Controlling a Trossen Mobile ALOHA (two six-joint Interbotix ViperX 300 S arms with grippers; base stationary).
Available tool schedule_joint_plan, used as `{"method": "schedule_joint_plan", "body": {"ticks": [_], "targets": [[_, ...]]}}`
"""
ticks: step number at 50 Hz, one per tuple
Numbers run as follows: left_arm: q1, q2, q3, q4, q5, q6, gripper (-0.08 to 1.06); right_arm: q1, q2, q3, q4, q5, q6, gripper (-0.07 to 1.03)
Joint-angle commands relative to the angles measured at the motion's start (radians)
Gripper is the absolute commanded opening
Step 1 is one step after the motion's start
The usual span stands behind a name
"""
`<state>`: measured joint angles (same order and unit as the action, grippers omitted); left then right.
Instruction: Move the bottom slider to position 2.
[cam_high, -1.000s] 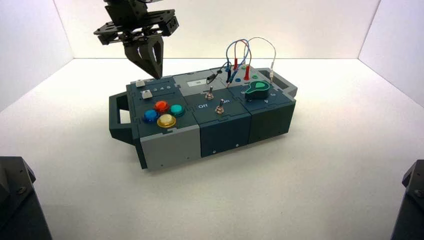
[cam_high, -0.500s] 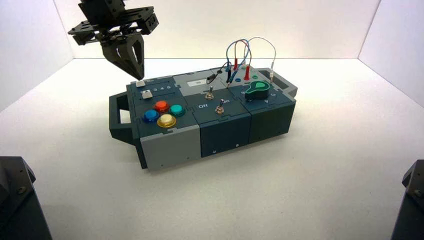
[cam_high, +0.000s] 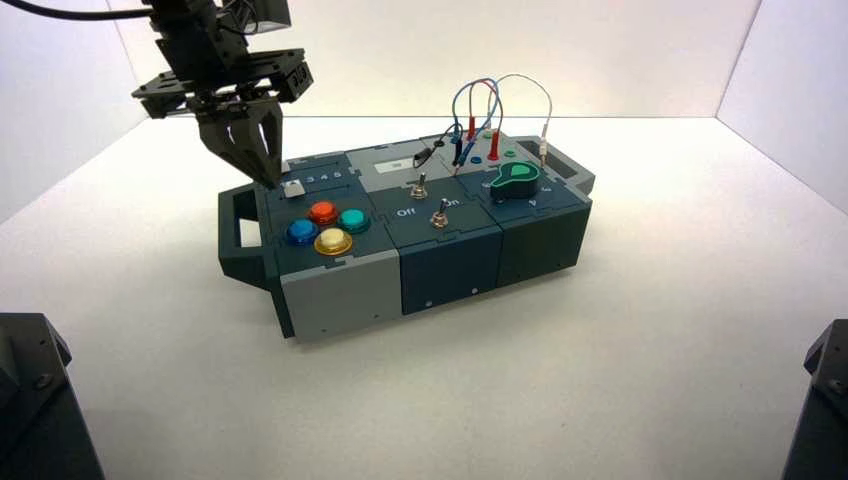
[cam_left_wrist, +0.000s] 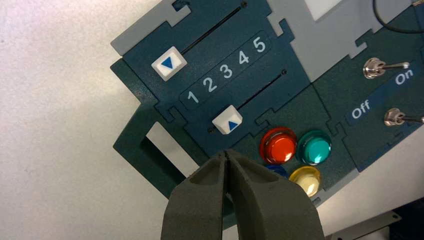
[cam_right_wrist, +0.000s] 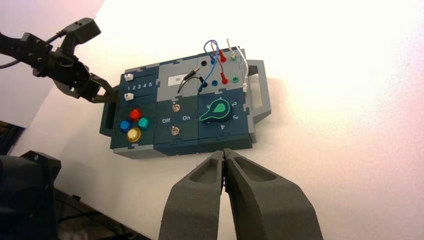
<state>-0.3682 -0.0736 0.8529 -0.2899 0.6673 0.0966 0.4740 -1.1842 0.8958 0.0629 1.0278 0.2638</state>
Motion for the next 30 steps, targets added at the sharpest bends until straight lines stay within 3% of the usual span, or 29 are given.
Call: {"method": "schedule_joint_plan", "body": {"ticks": [1, 30], "targets": [[0.002, -0.003, -0.020, 0.000, -0.009, -0.002, -0.03, 0.000, 0.006, -0.020, 0.000, -0.009, -0.003, -0.01], [0.002, 0.038, -0.057, -0.002, -0.009, 0.005, -0.03, 0.000, 0.006, -0.021, -0.006, -0.009, -0.003, -0.01]]}}
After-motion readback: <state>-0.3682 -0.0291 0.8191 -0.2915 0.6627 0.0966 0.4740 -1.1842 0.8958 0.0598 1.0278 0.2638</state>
